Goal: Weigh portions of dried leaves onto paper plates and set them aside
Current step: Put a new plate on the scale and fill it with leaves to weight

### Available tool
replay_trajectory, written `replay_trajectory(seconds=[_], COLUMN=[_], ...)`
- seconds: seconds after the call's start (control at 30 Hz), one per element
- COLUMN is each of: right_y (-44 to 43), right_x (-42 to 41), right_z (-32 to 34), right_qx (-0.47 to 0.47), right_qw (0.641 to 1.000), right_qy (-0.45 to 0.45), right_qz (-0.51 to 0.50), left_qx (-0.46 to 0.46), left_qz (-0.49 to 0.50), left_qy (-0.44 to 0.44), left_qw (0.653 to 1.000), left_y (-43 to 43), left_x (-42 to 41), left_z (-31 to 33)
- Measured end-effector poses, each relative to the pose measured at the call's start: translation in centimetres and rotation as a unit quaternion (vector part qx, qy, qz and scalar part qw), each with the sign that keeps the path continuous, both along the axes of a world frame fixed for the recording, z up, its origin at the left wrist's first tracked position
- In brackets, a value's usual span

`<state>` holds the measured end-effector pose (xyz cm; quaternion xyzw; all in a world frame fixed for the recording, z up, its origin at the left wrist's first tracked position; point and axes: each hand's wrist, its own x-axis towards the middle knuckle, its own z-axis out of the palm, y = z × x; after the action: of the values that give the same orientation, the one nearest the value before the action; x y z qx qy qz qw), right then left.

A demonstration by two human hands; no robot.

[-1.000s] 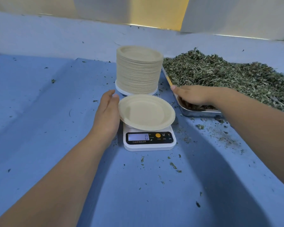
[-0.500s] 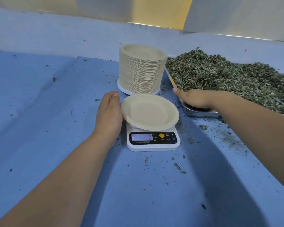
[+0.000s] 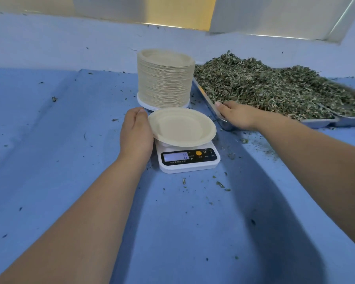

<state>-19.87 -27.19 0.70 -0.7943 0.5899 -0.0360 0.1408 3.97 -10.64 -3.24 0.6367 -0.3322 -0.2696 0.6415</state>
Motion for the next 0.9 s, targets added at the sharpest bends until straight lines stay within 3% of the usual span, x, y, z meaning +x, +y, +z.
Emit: replay_trajectory(seconds=[0.1, 0.2, 0.27, 0.37, 0.53, 0.6, 0.77, 0.9], right_y=[0.1, 0.3, 0.2, 0.0, -0.5, -0.7, -0.3, -0.2], right_x=[1.5, 2.6, 2.5, 1.7, 1.1, 1.5, 2.3, 2.3], right_z=[0.0, -0.2, -0.8, -1.5, -1.5, -1.3, -0.6, -0.4], right_qx=[0.002, 0.006, -0.051, -0.166, -0.212, -0.205, -0.056, -0.059], right_qw=[1.0, 1.0, 0.997, 0.986, 0.977, 0.978, 0.993, 0.991], right_qy=[-0.018, 0.025, 0.047, -0.009, -0.014, 0.018, 0.098, 0.114], right_qz=[-0.005, 0.012, 0.025, 0.017, 0.029, 0.028, 0.019, 0.034], left_qx=[0.002, 0.005, 0.007, 0.001, -0.004, -0.003, -0.004, -0.007], left_qz=[-0.005, -0.004, -0.002, -0.001, 0.007, 0.011, 0.005, 0.002], left_qy=[-0.002, -0.002, 0.001, -0.004, -0.017, -0.019, -0.033, -0.04], left_qw=[1.0, 1.0, 1.0, 1.0, 1.0, 1.0, 0.999, 0.999], left_y=[0.3, 0.3, 0.3, 0.1, -0.1, -0.1, -0.2, -0.2], left_x=[-0.1, -0.2, -0.3, -0.3, -0.1, 0.0, -0.1, -0.3], left_z=[0.0, 0.0, 0.1, 0.0, -0.1, -0.1, -0.1, -0.1])
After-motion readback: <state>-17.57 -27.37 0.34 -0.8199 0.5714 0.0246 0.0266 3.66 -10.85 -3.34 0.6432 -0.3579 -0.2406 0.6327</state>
